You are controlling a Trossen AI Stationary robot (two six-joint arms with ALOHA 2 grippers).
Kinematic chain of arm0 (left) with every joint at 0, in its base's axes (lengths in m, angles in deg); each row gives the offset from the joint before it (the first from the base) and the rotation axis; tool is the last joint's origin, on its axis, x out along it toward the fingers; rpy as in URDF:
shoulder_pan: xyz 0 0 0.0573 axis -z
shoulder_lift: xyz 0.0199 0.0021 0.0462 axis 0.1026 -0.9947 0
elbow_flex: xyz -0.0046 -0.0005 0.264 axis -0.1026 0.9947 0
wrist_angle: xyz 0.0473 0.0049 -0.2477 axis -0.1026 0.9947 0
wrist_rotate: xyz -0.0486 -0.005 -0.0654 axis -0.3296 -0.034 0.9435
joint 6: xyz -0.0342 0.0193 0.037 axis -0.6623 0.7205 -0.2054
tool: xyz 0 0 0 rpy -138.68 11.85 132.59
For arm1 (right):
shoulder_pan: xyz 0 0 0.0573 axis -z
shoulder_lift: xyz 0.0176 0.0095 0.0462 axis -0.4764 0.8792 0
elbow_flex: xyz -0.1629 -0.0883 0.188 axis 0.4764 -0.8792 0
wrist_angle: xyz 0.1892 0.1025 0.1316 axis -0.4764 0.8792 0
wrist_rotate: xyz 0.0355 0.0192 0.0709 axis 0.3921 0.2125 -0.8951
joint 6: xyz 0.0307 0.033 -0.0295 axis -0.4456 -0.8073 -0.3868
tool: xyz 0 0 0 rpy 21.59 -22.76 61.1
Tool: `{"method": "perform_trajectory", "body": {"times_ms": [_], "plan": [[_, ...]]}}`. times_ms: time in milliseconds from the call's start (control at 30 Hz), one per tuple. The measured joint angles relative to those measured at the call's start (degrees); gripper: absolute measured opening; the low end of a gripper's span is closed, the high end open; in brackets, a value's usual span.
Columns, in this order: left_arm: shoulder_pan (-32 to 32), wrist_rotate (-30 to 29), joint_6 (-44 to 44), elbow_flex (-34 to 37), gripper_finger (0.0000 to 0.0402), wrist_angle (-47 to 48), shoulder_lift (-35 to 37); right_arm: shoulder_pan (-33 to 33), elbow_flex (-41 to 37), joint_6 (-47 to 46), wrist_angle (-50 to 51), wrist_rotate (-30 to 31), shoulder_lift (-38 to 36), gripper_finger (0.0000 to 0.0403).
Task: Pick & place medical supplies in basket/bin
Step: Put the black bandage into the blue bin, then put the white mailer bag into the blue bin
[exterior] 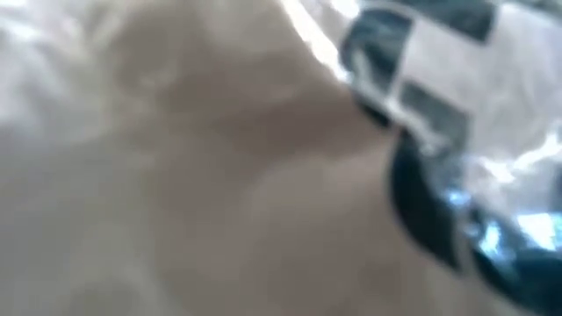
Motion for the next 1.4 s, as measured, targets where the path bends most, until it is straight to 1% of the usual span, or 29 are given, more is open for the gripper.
{"method": "perform_trajectory", "body": {"times_ms": [233, 367, 500, 600, 800, 900, 1033, 1133, 1267, 1400], "plan": [[-0.02, 0.02, -0.48, 0.0, 0.0042, -0.03, 0.0, 0.31, -3.32, -0.5, 0.36, 0.0, 3.46, 0.0095], [-0.02, 0.01, -0.5, 0.0, 0.0042, -0.08, 0.0, 0.7, -5.19, -0.24, 0.27, 0.04, 3.74, 0.0095], [0.0, 0.02, -0.46, 0.0, 0.0042, -0.05, 0.0, 1.35, -5.36, -0.24, -0.11, 1.05, 3.62, 0.0098], [-0.02, 0.02, -0.46, 0.0, 0.0042, -0.02, 0.0, 1.59, -5.4, -0.62, -0.54, 1.84, 2.88, 0.0114], [0.0, 0.02, -0.5, 0.0, 0.0042, 0.17, 0.0, 2.59, -5.4, -4.05, -1.39, 1.91, 0.77, 0.0166], [-0.01, 0.02, -0.54, 0.0, 0.0042, 0.45, 0.0, 2.95, -5.4, -4.59, -1.38, 3.67, -1.03, 0.019], [0.0, 0.04, -0.99, 0.0, 0.0042, 0.47, 0.0, 2.95, -5.4, -4.5, -1.02, 6.39, -4.7, 0.021], [0.0, 0.04, -1.09, 0.0, 0.0042, 0.5, 0.0, 2.86, -5.4, -4.56, -0.71, 7.89, -9.41, 0.0219], [-0.01, 0.06, -1.09, 0.0, 0.0042, 0.59, 0.0, 2.9, -5.4, -6.1, 0.26, 8.11, -17.91, 0.022], [0.0, 0.07, -1.49, 0.0, 0.0042, 1.05, 0.0, 2.79, -5.4, -8.35, 1.71, 7.89, -28.09, 0.0212]]}}
